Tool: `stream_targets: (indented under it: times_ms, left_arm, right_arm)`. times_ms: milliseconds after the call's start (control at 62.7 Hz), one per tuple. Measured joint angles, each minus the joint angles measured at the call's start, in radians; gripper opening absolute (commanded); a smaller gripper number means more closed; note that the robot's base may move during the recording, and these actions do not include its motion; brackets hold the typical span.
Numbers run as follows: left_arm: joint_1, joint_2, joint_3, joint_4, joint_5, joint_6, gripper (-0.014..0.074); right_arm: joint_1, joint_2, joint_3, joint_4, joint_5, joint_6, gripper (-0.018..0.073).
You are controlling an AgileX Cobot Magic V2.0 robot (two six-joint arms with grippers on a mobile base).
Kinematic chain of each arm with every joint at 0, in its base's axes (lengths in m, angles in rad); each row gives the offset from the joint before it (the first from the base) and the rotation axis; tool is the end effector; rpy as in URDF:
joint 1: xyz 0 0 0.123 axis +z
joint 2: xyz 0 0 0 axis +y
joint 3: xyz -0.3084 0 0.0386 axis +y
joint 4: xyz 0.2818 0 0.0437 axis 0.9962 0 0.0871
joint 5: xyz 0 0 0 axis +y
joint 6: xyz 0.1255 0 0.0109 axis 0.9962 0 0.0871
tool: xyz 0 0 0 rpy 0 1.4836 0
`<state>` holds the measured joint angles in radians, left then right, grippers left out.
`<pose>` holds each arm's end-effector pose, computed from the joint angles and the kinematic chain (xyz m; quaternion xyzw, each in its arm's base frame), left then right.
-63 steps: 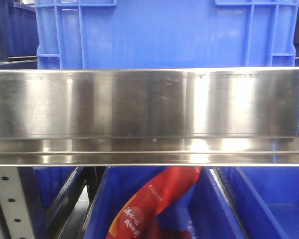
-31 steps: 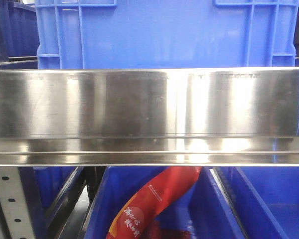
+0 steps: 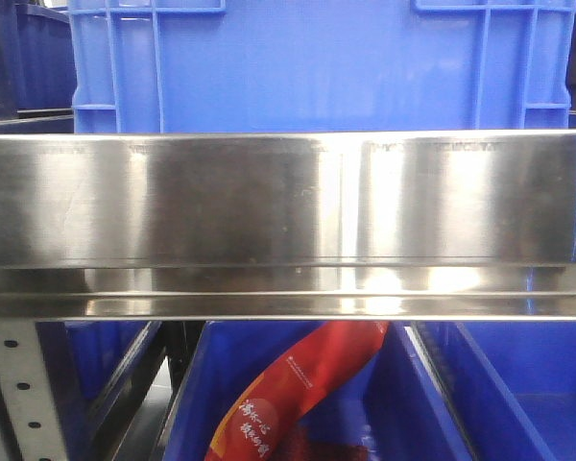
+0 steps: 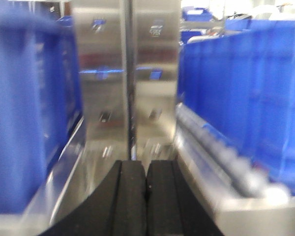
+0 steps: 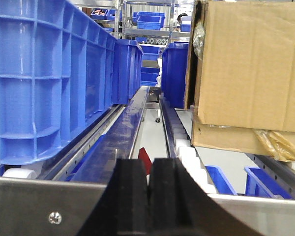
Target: Grab block from conveyor and place in blue bin
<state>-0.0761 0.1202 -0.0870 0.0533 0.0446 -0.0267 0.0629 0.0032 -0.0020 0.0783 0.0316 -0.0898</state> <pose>0.1072 -0.0079 0.2337 0.0353 0.7029 -0.0168 0.7102 0.0991 0.0066 0.2127 -0.0265 0.6871 0.0195 0.7258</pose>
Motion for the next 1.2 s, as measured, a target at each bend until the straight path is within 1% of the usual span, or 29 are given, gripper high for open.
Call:
stream_targets:
  times_ms: [80, 144, 207, 303, 1197]
  left_arm:
    - [0.009, -0.053, 0.048, -0.006, 0.002, 0.0, -0.0111]
    - [0.009, -0.09, 0.076, -0.028, 0.002, 0.0, -0.0111]
    - [0.009, -0.109, 0.084, -0.053, 0.02, 0.0, -0.0111]
    - [0.009, -0.114, 0.088, -0.061, 0.027, 0.0, -0.0111]
    - [0.011, -0.114, 0.088, -0.061, 0.028, 0.0, -0.0111]
  right_arm:
    - [0.0, 0.0, 0.0, 0.0, 0.0, 0.0, -0.0162]
    - [0.0, 0.0, 0.0, 0.0, 0.0, 0.0, -0.0162]
    - [0.0, 0.0, 0.002, 0.0, 0.0, 0.0, -0.0162]
    - [0.0, 0.0, 0.002, 0.0, 0.0, 0.0, -0.0162]
    - [0.0, 0.0, 0.002, 0.0, 0.0, 0.0, -0.0162]
